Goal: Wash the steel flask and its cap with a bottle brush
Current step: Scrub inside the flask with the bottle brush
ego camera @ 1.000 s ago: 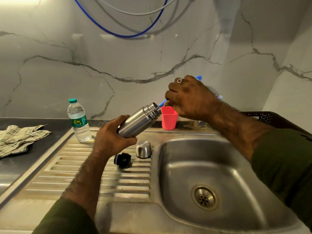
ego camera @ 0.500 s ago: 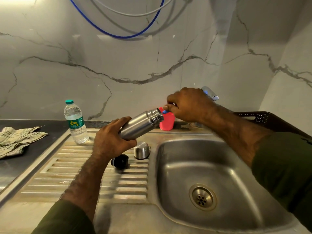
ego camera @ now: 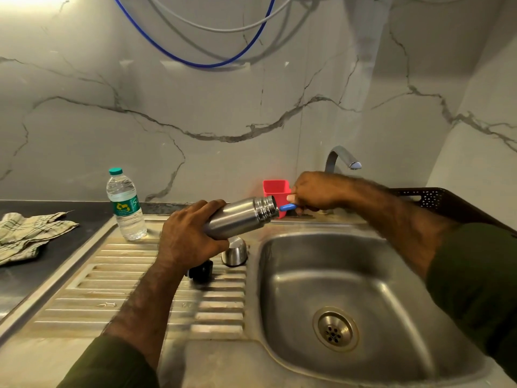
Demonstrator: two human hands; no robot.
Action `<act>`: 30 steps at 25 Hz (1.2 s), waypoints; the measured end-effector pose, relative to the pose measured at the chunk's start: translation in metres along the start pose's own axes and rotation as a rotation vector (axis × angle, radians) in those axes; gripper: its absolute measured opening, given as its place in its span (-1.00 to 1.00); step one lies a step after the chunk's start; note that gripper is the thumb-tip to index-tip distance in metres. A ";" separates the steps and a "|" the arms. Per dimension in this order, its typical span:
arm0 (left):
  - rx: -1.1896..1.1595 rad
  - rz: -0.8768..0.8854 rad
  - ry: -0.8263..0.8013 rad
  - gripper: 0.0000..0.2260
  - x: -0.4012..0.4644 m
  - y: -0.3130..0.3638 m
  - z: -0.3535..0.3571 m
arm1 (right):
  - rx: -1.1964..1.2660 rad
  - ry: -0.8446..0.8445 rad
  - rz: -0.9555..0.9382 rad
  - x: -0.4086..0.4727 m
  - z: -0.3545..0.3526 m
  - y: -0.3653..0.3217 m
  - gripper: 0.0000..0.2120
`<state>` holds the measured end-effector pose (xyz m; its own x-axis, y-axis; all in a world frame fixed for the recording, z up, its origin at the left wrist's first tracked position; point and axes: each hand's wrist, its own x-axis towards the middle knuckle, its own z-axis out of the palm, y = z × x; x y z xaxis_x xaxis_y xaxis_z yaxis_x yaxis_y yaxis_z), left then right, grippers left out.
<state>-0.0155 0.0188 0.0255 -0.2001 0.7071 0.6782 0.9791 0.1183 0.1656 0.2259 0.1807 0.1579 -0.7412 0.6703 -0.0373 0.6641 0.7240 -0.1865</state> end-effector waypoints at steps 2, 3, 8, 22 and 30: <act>0.001 -0.027 0.013 -0.28 0.000 0.000 0.001 | -0.071 0.161 -0.085 -0.003 0.003 0.005 -0.79; -0.017 -0.060 0.018 -0.28 0.000 -0.001 0.000 | -0.217 0.333 -0.185 -0.004 0.007 0.010 -0.76; -0.157 -0.156 0.054 -0.25 0.000 -0.001 -0.004 | -0.704 0.872 -0.669 -0.007 0.018 0.031 -0.64; -0.113 -0.124 0.043 -0.26 0.000 -0.002 -0.005 | -0.551 0.690 -0.495 -0.010 0.015 0.024 -0.66; -0.055 -0.057 0.031 -0.28 0.000 0.001 -0.001 | -0.322 0.440 -0.311 -0.016 0.017 0.012 -0.72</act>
<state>-0.0147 0.0182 0.0261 -0.2574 0.6781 0.6884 0.9627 0.1188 0.2430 0.2440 0.1758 0.1399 -0.8403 0.3749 0.3917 0.4708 0.8628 0.1841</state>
